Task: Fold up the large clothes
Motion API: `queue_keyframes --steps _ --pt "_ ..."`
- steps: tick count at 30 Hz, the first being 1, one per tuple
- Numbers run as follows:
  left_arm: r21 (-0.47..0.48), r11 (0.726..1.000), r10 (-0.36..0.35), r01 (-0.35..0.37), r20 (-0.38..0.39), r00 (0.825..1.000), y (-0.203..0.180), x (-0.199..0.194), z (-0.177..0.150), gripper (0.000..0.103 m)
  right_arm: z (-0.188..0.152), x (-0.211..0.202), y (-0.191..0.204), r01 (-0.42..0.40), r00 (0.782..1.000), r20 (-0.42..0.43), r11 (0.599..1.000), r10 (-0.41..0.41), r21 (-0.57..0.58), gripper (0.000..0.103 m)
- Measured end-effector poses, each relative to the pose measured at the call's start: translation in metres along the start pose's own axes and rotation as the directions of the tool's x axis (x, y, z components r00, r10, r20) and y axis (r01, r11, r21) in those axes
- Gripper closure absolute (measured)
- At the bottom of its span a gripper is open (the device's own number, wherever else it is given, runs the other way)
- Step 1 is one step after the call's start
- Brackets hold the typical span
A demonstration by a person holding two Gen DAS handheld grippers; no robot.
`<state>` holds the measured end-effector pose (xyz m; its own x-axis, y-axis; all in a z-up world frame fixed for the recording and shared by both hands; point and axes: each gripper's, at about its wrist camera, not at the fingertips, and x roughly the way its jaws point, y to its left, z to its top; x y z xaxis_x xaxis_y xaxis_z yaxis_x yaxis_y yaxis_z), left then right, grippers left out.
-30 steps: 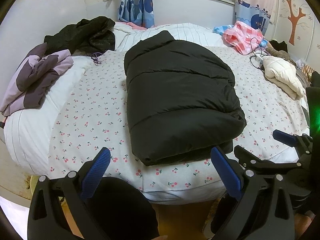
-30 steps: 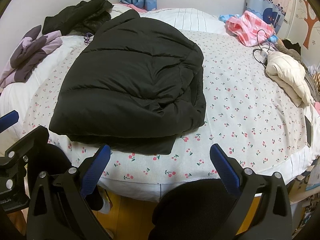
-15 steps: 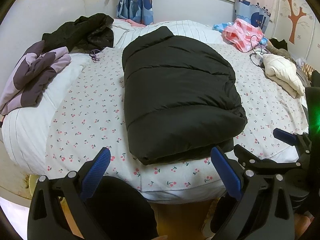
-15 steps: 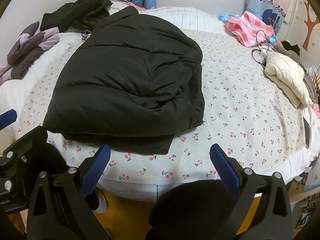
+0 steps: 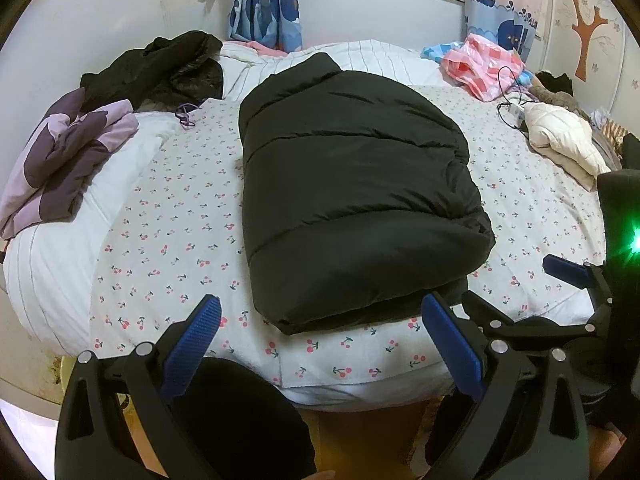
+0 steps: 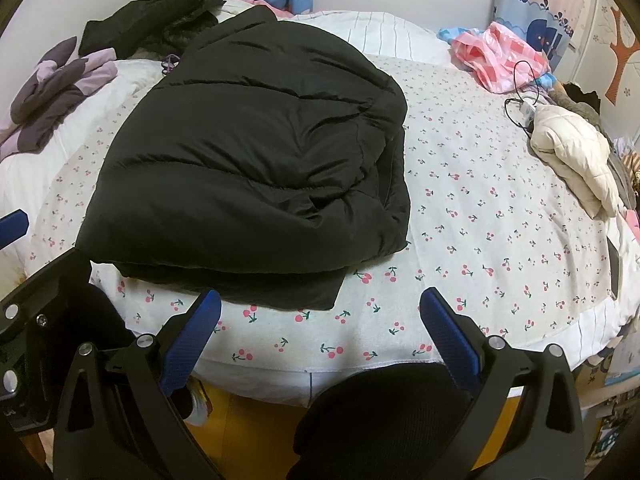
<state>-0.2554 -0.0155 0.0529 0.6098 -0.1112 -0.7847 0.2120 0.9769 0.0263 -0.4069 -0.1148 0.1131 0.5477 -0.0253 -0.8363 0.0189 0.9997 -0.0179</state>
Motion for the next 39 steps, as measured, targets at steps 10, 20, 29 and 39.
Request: queue_keyframes --steps 10,20,29,39 --pt "-0.008 1.0 0.012 -0.012 0.027 1.0 0.0014 -0.0031 0.001 0.007 0.0023 -0.0023 -0.0033 0.008 1.0 0.023 1.0 -0.008 0.005 0.007" --pt "0.016 1.0 0.024 -0.024 0.034 0.999 -0.0053 -0.0055 -0.0003 0.007 0.0015 -0.0028 -0.0028 0.01 1.0 0.024 1.0 -0.01 0.008 0.007" --pt "0.002 1.0 0.002 -0.002 0.019 1.0 -0.0025 -0.0041 0.0003 0.007 -0.0004 -0.0015 -0.0044 0.011 1.0 0.019 1.0 -0.011 0.009 0.007" --pt "0.002 1.0 -0.004 0.004 0.004 1.0 -0.0025 -0.002 0.0005 0.007 -0.0011 -0.001 -0.005 0.01 1.0 0.017 1.0 -0.01 0.008 0.007"
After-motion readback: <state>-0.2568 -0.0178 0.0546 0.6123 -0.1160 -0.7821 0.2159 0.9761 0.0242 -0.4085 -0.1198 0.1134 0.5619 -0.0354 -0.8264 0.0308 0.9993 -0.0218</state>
